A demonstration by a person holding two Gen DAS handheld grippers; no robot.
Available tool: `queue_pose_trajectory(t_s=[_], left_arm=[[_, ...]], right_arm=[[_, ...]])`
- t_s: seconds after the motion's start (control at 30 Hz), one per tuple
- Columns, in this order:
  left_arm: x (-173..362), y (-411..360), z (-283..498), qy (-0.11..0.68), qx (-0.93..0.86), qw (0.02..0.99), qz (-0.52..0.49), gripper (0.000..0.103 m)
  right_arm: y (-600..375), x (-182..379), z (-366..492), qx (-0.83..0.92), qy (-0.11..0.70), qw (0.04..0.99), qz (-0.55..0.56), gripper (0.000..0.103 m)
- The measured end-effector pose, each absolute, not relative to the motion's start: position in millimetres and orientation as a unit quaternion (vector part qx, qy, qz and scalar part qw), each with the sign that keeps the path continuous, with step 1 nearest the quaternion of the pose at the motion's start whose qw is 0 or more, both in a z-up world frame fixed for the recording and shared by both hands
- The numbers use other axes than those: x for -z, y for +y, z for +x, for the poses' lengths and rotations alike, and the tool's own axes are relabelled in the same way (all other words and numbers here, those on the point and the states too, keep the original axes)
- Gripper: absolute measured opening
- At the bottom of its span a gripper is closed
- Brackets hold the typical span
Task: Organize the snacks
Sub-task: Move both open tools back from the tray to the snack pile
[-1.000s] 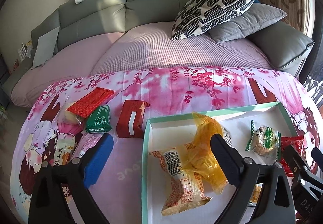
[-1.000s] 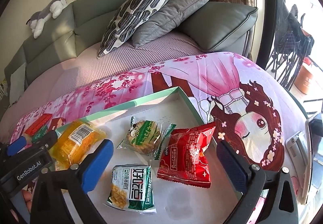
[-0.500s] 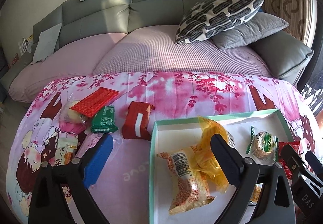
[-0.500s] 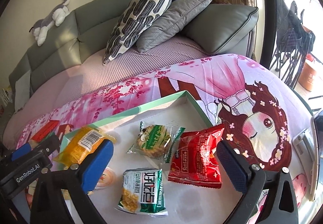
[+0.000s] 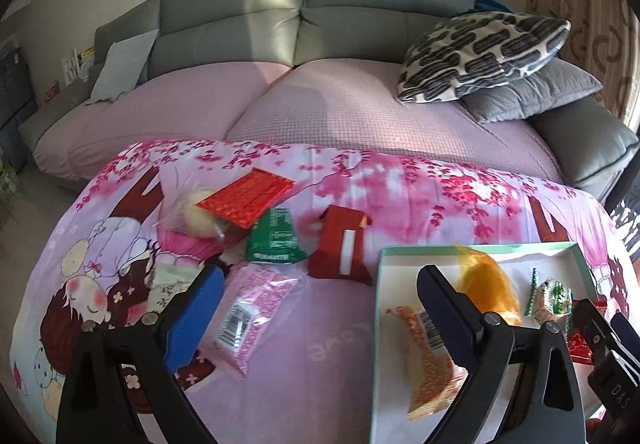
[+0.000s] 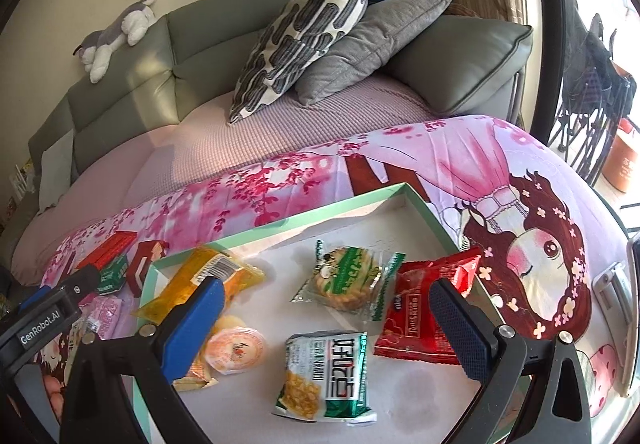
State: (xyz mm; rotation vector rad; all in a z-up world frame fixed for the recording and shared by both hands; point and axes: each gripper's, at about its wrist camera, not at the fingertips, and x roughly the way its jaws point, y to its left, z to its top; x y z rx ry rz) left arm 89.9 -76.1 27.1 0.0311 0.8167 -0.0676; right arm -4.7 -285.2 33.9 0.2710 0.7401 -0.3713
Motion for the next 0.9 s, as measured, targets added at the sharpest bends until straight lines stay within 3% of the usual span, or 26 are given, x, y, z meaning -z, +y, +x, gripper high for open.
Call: queue_pose_trajectory(t_s=[0.9], left_arm=[[-16.8, 75.4, 93.3, 0.417, -0.088, 0.904, -0.045, 0.097]], right_arm=[[-139.2, -29.7, 36.1, 0.041, 0.378, 0.924, 0.048, 0.103]])
